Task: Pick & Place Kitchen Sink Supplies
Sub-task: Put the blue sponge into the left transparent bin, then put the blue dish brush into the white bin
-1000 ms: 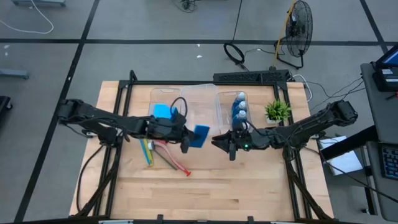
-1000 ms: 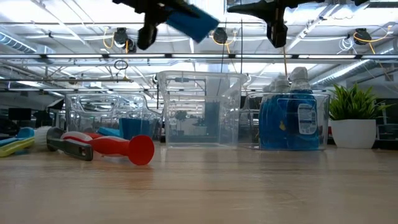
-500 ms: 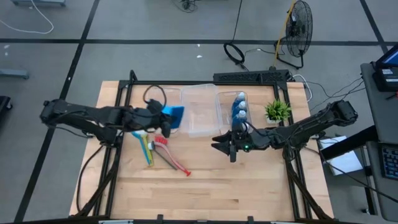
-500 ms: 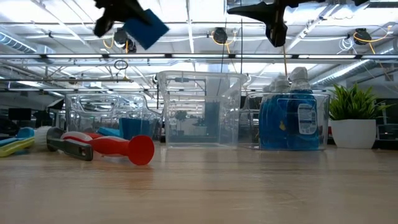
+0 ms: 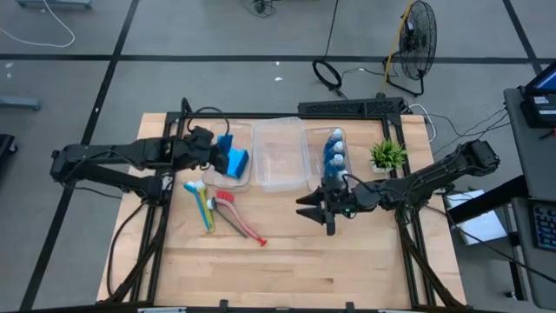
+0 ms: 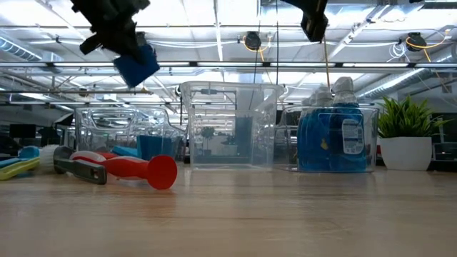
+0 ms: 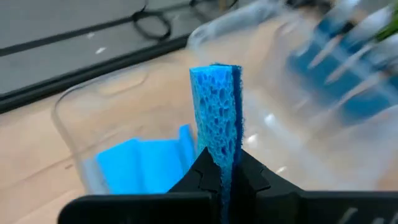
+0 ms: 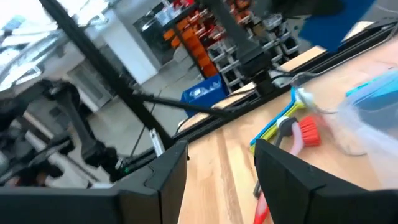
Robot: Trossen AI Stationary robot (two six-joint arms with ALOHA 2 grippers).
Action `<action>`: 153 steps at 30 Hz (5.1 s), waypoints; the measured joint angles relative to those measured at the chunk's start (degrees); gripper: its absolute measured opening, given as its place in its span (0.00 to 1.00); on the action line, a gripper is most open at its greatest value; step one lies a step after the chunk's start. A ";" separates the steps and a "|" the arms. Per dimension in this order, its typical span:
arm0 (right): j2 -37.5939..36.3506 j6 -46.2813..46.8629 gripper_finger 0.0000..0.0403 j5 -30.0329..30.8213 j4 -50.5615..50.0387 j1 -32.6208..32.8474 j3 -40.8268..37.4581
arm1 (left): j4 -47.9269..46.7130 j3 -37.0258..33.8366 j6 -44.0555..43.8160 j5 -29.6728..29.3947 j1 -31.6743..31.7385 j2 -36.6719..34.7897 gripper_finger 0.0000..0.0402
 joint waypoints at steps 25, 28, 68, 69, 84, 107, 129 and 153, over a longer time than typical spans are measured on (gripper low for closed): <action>0.02 1.69 0.42 0.11 0.71 6.82 0.00 | 4.56 -0.09 14.50 26.60 25.03 18.91 0.02; 0.02 1.68 0.42 0.13 0.68 7.06 0.00 | 6.49 -0.09 15.71 29.90 26.33 19.50 0.02; 0.02 1.72 0.41 0.15 2.04 7.08 -0.04 | 22.57 -16.09 16.06 39.49 30.79 14.02 0.62; 0.02 1.71 0.41 0.15 2.04 7.08 -0.04 | 22.11 -16.09 16.40 39.49 30.79 13.25 0.64; 0.02 1.71 0.41 0.15 2.02 7.07 -0.04 | 13.40 -16.09 11.82 42.12 29.23 -2.16 0.58; 0.02 1.54 0.41 0.13 1.80 7.09 -0.04 | 16.70 -16.05 -6.46 49.14 1.27 -10.77 0.38; -0.84 1.08 0.41 -0.64 1.57 7.34 -0.04 | 15.58 -16.03 -19.91 35.71 -23.61 -3.84 0.35; -2.89 -5.82 0.41 -4.55 2.73 7.44 -0.04 | -19.06 -15.98 -54.29 17.58 -37.27 -0.66 0.35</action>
